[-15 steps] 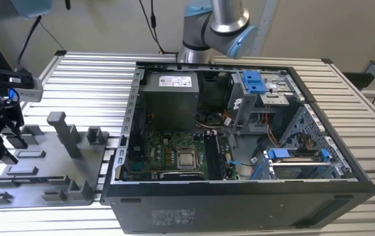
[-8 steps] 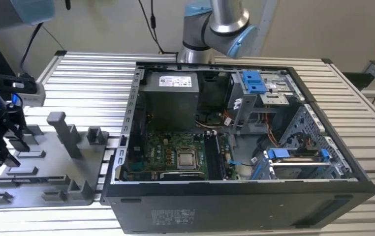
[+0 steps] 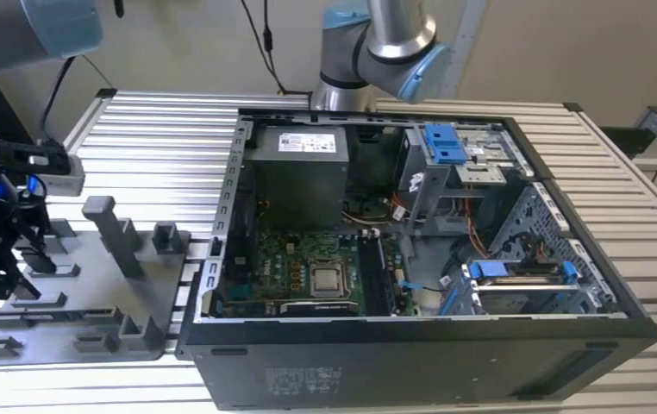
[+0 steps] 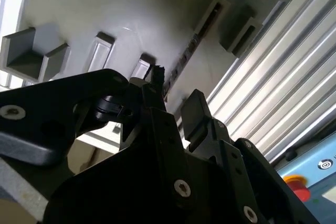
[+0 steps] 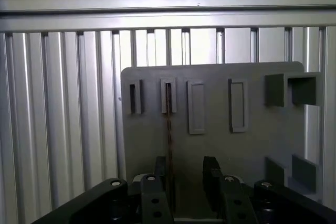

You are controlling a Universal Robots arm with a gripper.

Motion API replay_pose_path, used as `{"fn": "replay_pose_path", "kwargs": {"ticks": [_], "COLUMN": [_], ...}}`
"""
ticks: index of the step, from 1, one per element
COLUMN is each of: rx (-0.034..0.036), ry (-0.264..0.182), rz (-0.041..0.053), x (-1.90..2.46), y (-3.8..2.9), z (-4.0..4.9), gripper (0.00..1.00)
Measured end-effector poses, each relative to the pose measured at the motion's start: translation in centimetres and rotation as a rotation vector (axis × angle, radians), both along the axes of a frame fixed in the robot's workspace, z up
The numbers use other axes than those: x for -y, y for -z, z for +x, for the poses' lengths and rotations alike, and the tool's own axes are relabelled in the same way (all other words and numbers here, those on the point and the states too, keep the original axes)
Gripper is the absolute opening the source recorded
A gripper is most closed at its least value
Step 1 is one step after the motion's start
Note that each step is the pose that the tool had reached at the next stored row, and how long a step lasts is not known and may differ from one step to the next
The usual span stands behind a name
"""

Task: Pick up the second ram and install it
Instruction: 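Pick up the second ram and move it above second insertion slot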

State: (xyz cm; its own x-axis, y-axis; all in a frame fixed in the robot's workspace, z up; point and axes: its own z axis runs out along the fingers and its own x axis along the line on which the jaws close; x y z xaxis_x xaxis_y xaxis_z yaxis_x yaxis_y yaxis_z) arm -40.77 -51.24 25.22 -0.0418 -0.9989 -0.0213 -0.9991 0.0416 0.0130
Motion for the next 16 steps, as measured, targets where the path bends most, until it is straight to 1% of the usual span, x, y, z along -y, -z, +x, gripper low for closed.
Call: {"fn": "replay_pose_path", "kwargs": {"ticks": [8, 16], "rx": [0.0000, 0.0001], "ry": [-0.008, -0.040], "rz": [-0.0078, -0.0086], "x": [0.01, 0.09], "y": [1.21, 2.23], "z": [0.00, -0.05], "gripper": [0.42, 0.42]}}
